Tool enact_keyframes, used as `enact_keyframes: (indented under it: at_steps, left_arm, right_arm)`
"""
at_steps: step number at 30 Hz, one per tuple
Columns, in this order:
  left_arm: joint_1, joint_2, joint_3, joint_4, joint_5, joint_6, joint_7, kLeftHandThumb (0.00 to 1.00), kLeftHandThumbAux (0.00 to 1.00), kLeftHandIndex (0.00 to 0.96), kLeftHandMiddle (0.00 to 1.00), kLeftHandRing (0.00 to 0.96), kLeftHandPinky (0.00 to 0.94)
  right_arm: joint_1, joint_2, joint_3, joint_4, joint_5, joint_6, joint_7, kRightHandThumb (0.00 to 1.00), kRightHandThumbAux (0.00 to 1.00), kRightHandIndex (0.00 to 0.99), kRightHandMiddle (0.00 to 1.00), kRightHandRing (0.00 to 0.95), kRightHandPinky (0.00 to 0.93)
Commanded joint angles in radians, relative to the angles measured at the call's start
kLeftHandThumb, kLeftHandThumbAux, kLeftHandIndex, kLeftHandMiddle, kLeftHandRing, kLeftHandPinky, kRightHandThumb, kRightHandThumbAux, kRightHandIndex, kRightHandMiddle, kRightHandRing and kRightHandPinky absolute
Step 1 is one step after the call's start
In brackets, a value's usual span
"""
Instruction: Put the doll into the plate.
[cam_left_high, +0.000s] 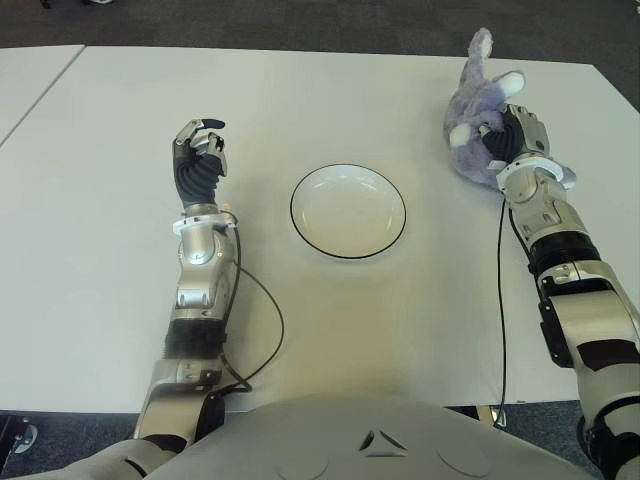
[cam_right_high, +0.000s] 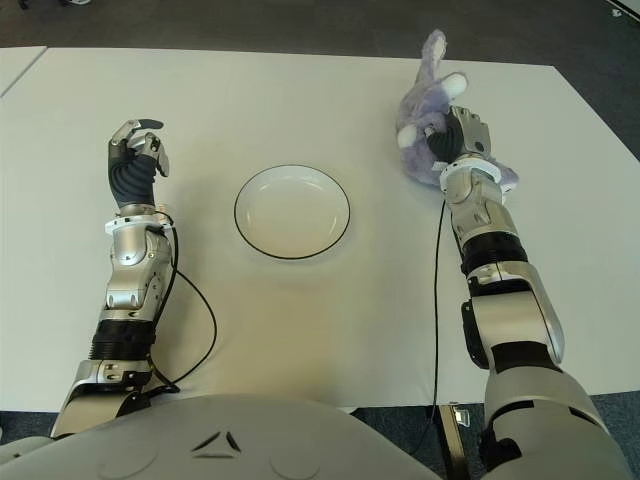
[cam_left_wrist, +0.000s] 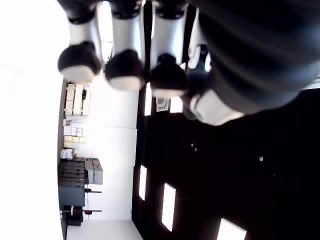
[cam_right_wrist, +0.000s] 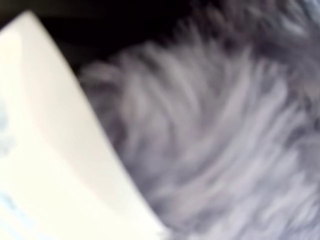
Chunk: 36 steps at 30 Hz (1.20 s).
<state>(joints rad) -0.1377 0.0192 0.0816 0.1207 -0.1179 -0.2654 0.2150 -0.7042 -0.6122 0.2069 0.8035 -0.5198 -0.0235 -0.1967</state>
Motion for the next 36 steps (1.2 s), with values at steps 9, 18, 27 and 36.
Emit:
enact_keyframes:
  at_steps: [9, 18, 27, 36]
  left_arm:
    - [0.112, -0.056, -0.007, 0.052, 0.007, 0.022, -0.006, 0.709, 0.705, 0.442, 0.856, 0.868, 0.861]
    - [0.108, -0.049, -0.017, 0.053, 0.02, 0.057, -0.006, 0.709, 0.705, 0.442, 0.862, 0.871, 0.862]
    - [0.096, -0.047, -0.023, 0.069, 0.026, 0.084, -0.002, 0.71, 0.704, 0.443, 0.868, 0.873, 0.871]
    - [0.074, -0.05, -0.025, 0.105, 0.037, 0.086, 0.007, 0.712, 0.703, 0.443, 0.867, 0.873, 0.869]
  right_arm:
    - [0.088, 0.068, -0.103, -0.096, 0.123, 0.105, 0.072, 0.954, 0.659, 0.385, 0.502, 0.519, 0.852]
    - [0.142, 0.056, -0.133, -0.335, 0.106, 0.112, 0.053, 0.954, 0.658, 0.386, 0.505, 0.519, 0.848]
    - [0.227, 0.046, -0.145, -0.583, 0.067, 0.107, 0.074, 0.953, 0.659, 0.381, 0.502, 0.516, 0.855]
    - [0.244, 0.029, -0.147, -0.66, 0.04, 0.005, 0.065, 0.874, 0.675, 0.393, 0.525, 0.811, 0.883]
